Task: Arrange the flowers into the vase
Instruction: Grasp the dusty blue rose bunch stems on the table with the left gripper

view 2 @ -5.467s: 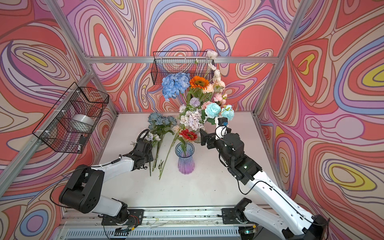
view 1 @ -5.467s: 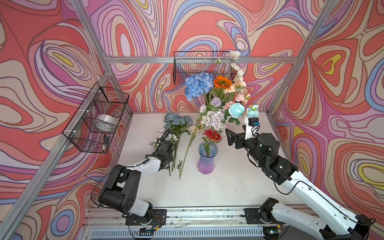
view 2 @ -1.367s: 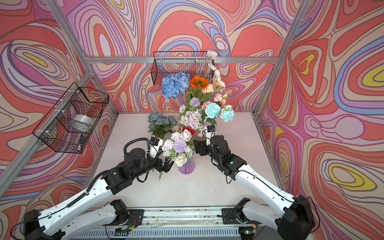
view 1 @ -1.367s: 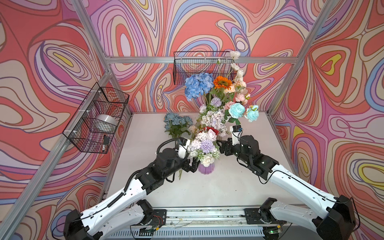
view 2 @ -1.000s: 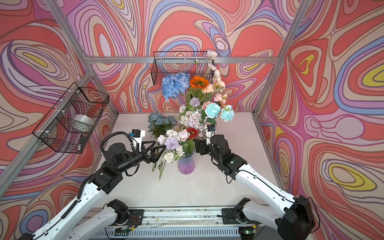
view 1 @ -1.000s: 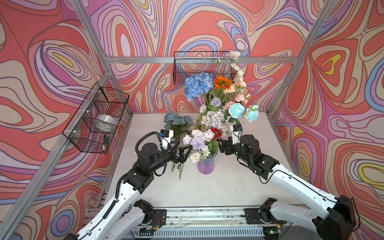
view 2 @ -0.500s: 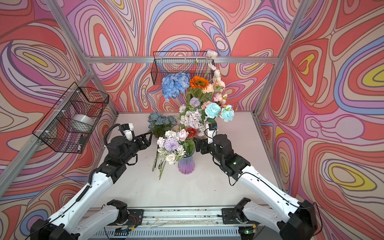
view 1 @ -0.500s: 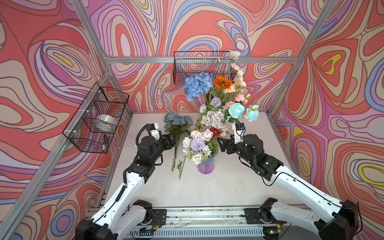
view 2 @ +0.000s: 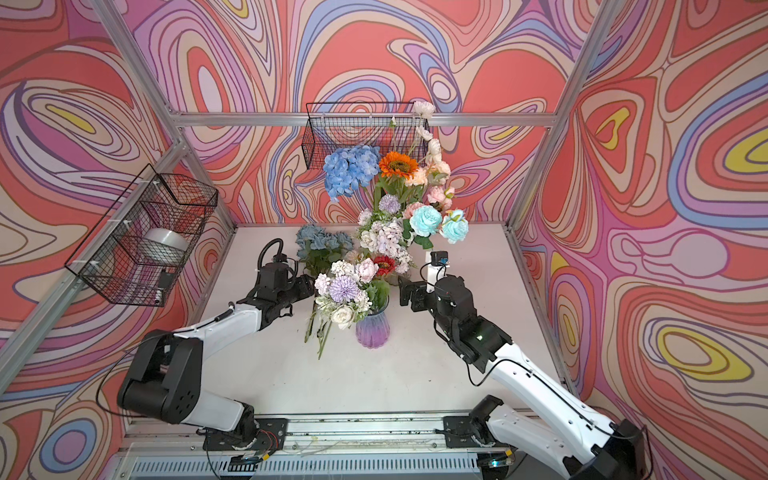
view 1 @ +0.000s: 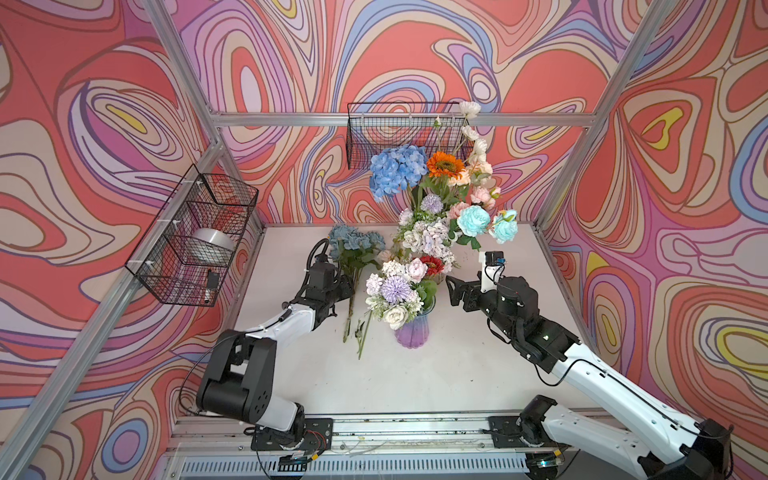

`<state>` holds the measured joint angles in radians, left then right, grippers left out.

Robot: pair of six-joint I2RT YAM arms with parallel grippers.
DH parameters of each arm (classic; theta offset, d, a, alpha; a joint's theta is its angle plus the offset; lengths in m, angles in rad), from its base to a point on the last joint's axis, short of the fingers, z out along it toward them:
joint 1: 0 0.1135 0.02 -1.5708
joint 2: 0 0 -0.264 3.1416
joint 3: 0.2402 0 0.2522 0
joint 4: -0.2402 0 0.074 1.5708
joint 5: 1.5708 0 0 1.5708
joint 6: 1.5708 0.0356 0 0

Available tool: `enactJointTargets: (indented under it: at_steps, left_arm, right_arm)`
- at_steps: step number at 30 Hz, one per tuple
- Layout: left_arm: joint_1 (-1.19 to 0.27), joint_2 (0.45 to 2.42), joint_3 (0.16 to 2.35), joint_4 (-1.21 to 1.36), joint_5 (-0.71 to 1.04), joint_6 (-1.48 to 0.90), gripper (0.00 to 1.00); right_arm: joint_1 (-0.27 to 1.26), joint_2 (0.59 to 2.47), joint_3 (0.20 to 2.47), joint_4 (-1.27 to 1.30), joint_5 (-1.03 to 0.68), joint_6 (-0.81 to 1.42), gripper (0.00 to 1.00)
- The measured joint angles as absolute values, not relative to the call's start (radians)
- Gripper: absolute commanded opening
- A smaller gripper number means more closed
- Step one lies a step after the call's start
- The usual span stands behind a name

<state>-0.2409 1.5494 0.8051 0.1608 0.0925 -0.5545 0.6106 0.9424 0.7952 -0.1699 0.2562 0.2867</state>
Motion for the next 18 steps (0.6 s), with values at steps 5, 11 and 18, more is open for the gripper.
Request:
enactJointTargets:
  at_steps: [5,11,18]
  left_arm:
    - [-0.241,1.649,0.908,0.124,0.115,-0.523,0.55]
    - [-0.240,1.742,0.999,0.030,0.123,-0.492,0.53]
    - [-0.240,1.778,1.001,-0.062,0.080,-0.473,0.46]
  right_arm:
    - [0.611,0.943,0.794,-0.172,0.270,0.295,0.98]
    - [0.611,0.943,0.794,-0.172,0.280,0.298,0.98]
    - [0.611,0.944,0.794,-0.172,0.287,0.298,0.98]
